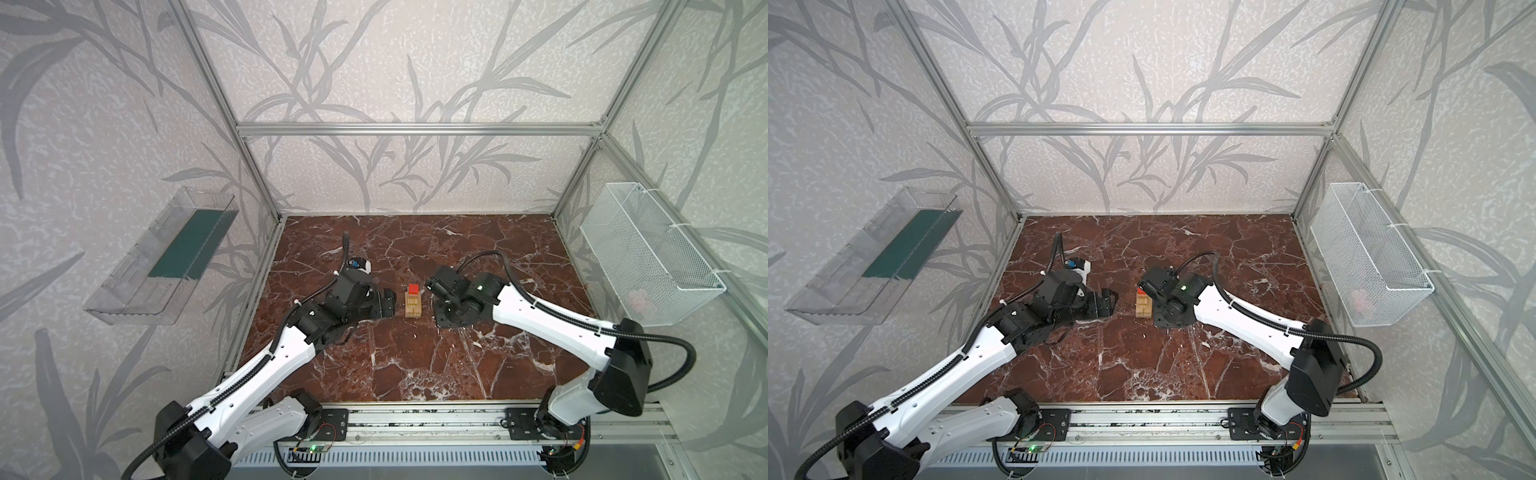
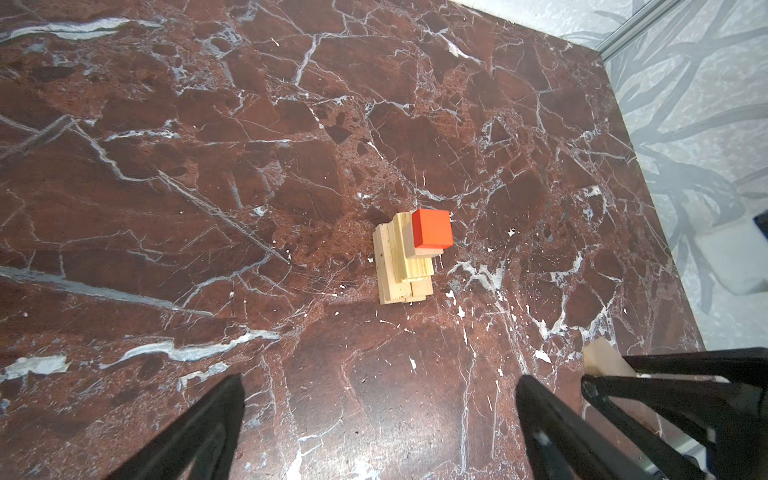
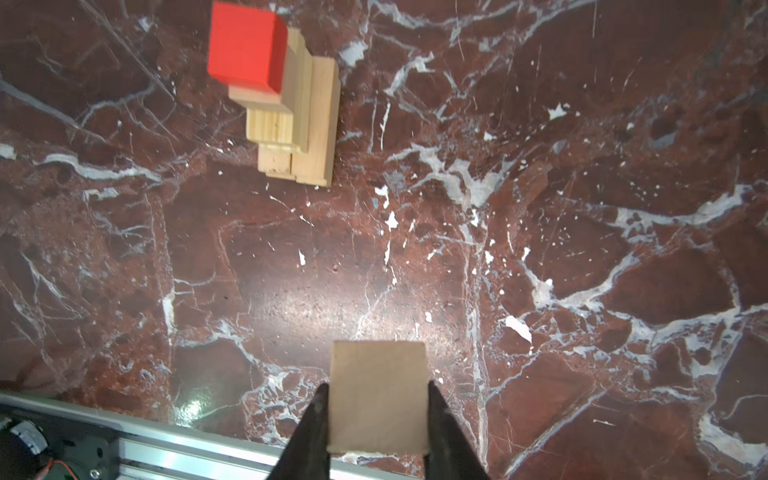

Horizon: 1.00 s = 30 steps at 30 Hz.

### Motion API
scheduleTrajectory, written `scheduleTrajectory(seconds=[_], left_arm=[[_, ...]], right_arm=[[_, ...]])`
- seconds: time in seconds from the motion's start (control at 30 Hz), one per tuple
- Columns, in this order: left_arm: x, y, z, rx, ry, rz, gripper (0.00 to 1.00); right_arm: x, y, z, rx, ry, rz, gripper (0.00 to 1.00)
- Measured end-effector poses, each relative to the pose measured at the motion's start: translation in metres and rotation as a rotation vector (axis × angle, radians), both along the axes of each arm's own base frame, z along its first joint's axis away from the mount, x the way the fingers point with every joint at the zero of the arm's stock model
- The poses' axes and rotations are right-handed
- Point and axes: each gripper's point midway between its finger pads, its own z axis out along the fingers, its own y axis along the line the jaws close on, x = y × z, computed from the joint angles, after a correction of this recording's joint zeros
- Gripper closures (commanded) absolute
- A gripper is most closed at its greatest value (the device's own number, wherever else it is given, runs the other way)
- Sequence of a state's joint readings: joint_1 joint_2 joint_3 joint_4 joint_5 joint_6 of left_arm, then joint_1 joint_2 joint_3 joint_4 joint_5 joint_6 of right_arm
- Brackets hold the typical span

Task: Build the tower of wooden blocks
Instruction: 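Carry the wooden cube with the right gripper over the red cube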

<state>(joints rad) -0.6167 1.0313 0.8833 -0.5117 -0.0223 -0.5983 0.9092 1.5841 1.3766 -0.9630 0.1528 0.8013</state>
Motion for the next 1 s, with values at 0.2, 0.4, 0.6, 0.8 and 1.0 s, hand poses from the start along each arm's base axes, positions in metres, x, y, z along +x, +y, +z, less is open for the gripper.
scheduleTrajectory(seconds=[0.2,0.4,0.6,0.8,1.0], left_arm=[[0.004,0.011,-0.001,-0.008,0.005,0.026,0.0],[0.008,0.024,-0.01,-0.005,0.02,0.055,0.01],[0.013,0.037,-0.016,-0.003,0.032,0.096,0.01],[0.015,0.044,-0.022,0.001,0.037,0.117,0.01],[0.017,0.046,-0.022,-0.005,0.032,0.124,0.0]], right_arm=[[0.041,0.034,0.009,-0.007,-0.036,-0.027,0.75],[0.075,0.056,0.007,-0.021,-0.057,-0.052,0.75],[0.098,0.07,-0.001,-0.034,-0.055,-0.066,0.75],[0.11,0.077,-0.011,-0.059,-0.037,-0.07,0.75],[0.112,0.077,-0.023,-0.099,-0.013,-0.072,0.75]])
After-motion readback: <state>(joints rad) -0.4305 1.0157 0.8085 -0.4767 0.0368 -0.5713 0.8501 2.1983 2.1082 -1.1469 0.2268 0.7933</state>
